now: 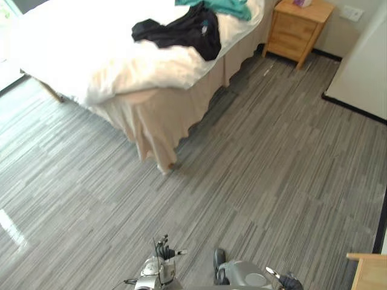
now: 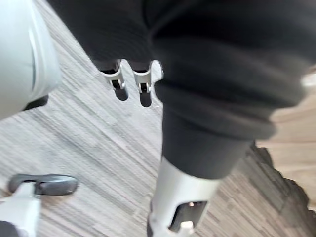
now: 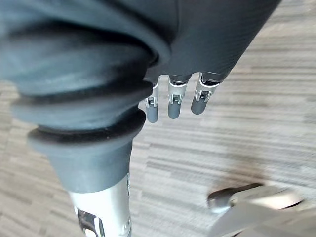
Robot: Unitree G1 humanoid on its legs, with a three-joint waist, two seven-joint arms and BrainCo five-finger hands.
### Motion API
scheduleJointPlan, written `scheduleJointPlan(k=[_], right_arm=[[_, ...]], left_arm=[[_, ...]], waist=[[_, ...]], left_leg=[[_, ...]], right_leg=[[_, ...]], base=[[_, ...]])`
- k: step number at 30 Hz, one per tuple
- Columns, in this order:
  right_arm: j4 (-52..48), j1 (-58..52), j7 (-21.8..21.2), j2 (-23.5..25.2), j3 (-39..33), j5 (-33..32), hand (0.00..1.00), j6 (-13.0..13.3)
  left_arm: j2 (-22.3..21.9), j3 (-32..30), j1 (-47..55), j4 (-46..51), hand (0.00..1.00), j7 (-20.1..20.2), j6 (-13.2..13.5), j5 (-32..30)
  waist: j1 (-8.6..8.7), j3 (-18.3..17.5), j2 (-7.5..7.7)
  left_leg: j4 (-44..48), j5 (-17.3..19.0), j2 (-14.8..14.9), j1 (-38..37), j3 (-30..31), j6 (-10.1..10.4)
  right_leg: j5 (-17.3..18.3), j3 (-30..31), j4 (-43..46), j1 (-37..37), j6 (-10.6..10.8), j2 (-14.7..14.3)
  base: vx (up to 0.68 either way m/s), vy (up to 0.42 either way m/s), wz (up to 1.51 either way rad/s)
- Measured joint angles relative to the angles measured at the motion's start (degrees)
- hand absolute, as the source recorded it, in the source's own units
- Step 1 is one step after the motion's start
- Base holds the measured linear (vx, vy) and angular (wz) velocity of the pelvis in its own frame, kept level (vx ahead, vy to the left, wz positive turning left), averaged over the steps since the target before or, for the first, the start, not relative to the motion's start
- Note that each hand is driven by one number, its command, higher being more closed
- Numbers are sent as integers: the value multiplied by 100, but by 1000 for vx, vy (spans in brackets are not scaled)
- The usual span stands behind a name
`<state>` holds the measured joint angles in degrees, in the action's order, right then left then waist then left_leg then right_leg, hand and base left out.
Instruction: Tidy the bed and pick cloth on bed and put in laundry
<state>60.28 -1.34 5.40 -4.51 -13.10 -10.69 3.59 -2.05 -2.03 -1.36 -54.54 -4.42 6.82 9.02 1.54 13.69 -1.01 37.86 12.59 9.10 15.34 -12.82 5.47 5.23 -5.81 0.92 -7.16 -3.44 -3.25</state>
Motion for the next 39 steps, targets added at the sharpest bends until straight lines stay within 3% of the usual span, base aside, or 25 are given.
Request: scheduleJointPlan(k=[2, 4, 5, 6, 7, 8, 9, 10, 11, 12, 13, 14, 15, 16, 18, 19, 20, 21, 23, 24, 26, 31, 33, 36, 39], right_arm=[[-50, -32, 23, 50, 2, 5, 0, 10], [-96, -109, 78, 59, 65, 11, 0, 8], [-82, -130, 94, 135, 152, 30, 0, -4], [-81, -130, 95, 140, 153, 32, 0, -5], [-77, -234, 102, 237, 235, 72, 0, -17], [-81, -222, 89, 253, 232, 87, 0, -20], [4, -167, 76, 286, 152, 184, 0, -17], [25, -147, 79, 322, -22, 198, 0, -16], [22, -146, 81, 326, -44, 214, 0, -12], [10, -149, 80, 295, -37, 230, 0, -2], [-30, -146, 80, 290, -38, 228, 0, 12], [-68, -145, 78, 298, -41, 219, 0, 23], [-131, -138, 76, 303, -53, 218, 0, 47], [-156, -133, 79, 294, -88, 197, 0, 51], [-144, -111, 91, 297, -199, 152, 0, 50], [-119, -97, 94, 339, -198, 108, 0, 48], [-82, -88, 96, 397, -199, 60, 0, 44], [-11, -60, 83, 509, -208, -50, 0, 32], [16, -16, 93, 329, -269, -185, 0, 59], [20, -22, 106, 277, -309, -278, 0, 52], [25, -17, 92, 239, -290, -293, 0, 22], [138, -96, 65, 194, -275, -296, 0, -2], [136, -120, 49, 157, -275, -297, 0, 14], [113, -166, 44, 106, -253, -302, 0, 57], [73, -271, 48, 4, -230, -292, 0, 55]], left_arm=[[-3, 66, -7, -3, 0, -15, 14, 56], [10, 131, 24, -7, 0, -70, 19, 55], [46, 113, 65, -26, 0, -83, 14, 51], [48, 113, 62, -28, 0, -83, 13, 51], [26, 14, 47, -128, 0, -82, 11, 46], [25, -6, 42, -151, 0, -78, 1, 34], [41, -29, 41, -205, 0, -73, -25, 31], [82, -33, 40, -240, 0, -80, -43, 12], [124, -18, 35, -303, 0, -97, -80, -31], [143, 18, 35, -440, 0, -109, -138, -83], [208, 9, 38, -540, 0, -127, -146, -84], [253, 10, 28, -591, 0, -142, -150, -85], [319, -4, 25, -671, 0, -197, -154, -86], [346, -48, 42, -680, 0, -211, -153, -86], [355, -60, 62, -667, 0, -209, -140, -86], [412, -46, 135, -644, 0, -206, -133, -88], [471, -39, 145, -638, 0, -202, -130, -95], [610, -97, 148, -639, 0, -216, -134, -99], [436, -170, 259, -663, 0, -190, -137, -180], [323, -300, 274, -665, 0, -191, -124, -206], [152, -538, 247, -672, 0, -184, -122, -246], [198, -943, 310, -667, 0, -201, -95, -240], [305, -1143, 316, -652, 0, -218, -91, -197], [550, -1469, 309, -574, 0, -335, -89, 97], [749, -1827, 213, -402, 0, -454, -75, 592]], waist=[[-20, -9, -49], [-99, -72, -154], [-157, -151, -178], [-157, -154, -173], [-144, -330, 108], [-141, -354, 105], [-188, -352, 168], [-199, -351, 185], [-168, -351, 194], [-152, -343, 196], [-121, -343, 194], [-90, -342, 193], [-28, -334, 171], [2, -317, 86], [22, -339, 48], [34, -410, 157], [29, -452, 267], [27, -480, 478], [-53, -577, 119], [-66, -598, -18], [-49, -625, -151], [59, -647, -113], [60, -667, -179], [61, -654, -222], [66, -674, -240]], left_leg=[[-1374, -182, -278, 110, -437, -77], [-2403, -880, -352, 215, -1275, -580], [-2348, -1515, -333, 258, -1690, -1476], [-2342, -1502, -337, 256, -1696, -1460], [-2499, -1245, -640, 173, -1841, -1555], [-2556, -1232, -725, 86, -1793, -1570], [-2661, -1053, -864, -153, -1574, -1587], [-2721, -886, -948, -501, -1224, -1454], [-2719, -784, -983, -692, -1034, -1412], [-2788, -653, -1042, -1104, -679, -1350], [-2917, -598, -1087, -1495, -333, -1317], [-2980, -599, -1101, -1659, -145, -1314], [-3061, -604, -1070, -1896, 225, -1307], [-3076, -605, -986, -2011, 518, -1282], [-3118, -532, -785, -2093, 781, -875], [-3205, -420, -733, -2100, 845, -661], [-3217, -344, -745, -2092, 854, -536], [-3202, -229, -771, -2117, 1054, -331], [-3188, -353, -387, -1981, 967, -75], [-3240, -356, -260, -2049, 888, -73], [-3471, -516, -61, -2229, 791, 172], [-3528, -620, 30, -2308, 795, 175], [-3498, -485, 119, -2263, 785, 191], [-2851, -135, 266, -1953, 759, 199], [-2960, -278, 218, -1918, 460, 192]], right_leg=[[157, 23, -211, -485, 110, 53], [522, 28, -327, -829, 80, -5], [826, 21, -284, -1070, 163, -8], [831, 19, -283, -1073, 171, -3], [862, -171, 335, -840, 232, 254], [899, -224, 762, -709, 298, 302], [828, -336, 2001, -324, 650, 399], [340, -227, 3495, 157, 1576, 457], [234, -119, 4168, 356, 1776, 455], [383, -153, 5209, 702, 1582, 601], [602, -376, 5682, 1029, 1296, 870], [740, -516, 5704, 1157, 1156, 980], [921, -649, 5351, 1376, 923, 1182], [1020, -680, 4644, 1563, 922, 1344], [923, -564, 3065, 1678, 1030, 1350], [410, -256, 1840, 1736, 1058, 1390], [-44, -62, 1320, 1763, 1085, 1443], [-815, 287, 996, 1825, 1374, 1483], [-953, 324, 1012, 1814, 1323, 1154], [-877, 297, 980, 1742, 1266, 1020], [-690, 101, 978, 1605, 1120, 866], [-596, -174, 614, 1197, 1069, 783], [-603, -219, 423, 1103, 928, 687], [-526, -255, 370, 1038, 793, 630], [-653, -280, 286, 1032, 811, 717]], base=[[485, 21, -27], [422, 82, -34], [549, 130, -21], [704, 158, 22], [505, 107, 51], [649, 157, 87], [781, 225, 103], [787, 211, 115], [643, 142, 139], [608, 14, 148], [586, -25, 152], [662, -86, 168], [499, -148, 182], [480, -169, 202], [449, -242, 179], [428, -302, 151], [421, -393, 146], [386, -419, 76], [292, -352, 34], [219, -245, 11], [234, -241, 14], [55, -103, 33], [-52, -27, 17], [-105, 9, 11], [-98, 4, 11]])
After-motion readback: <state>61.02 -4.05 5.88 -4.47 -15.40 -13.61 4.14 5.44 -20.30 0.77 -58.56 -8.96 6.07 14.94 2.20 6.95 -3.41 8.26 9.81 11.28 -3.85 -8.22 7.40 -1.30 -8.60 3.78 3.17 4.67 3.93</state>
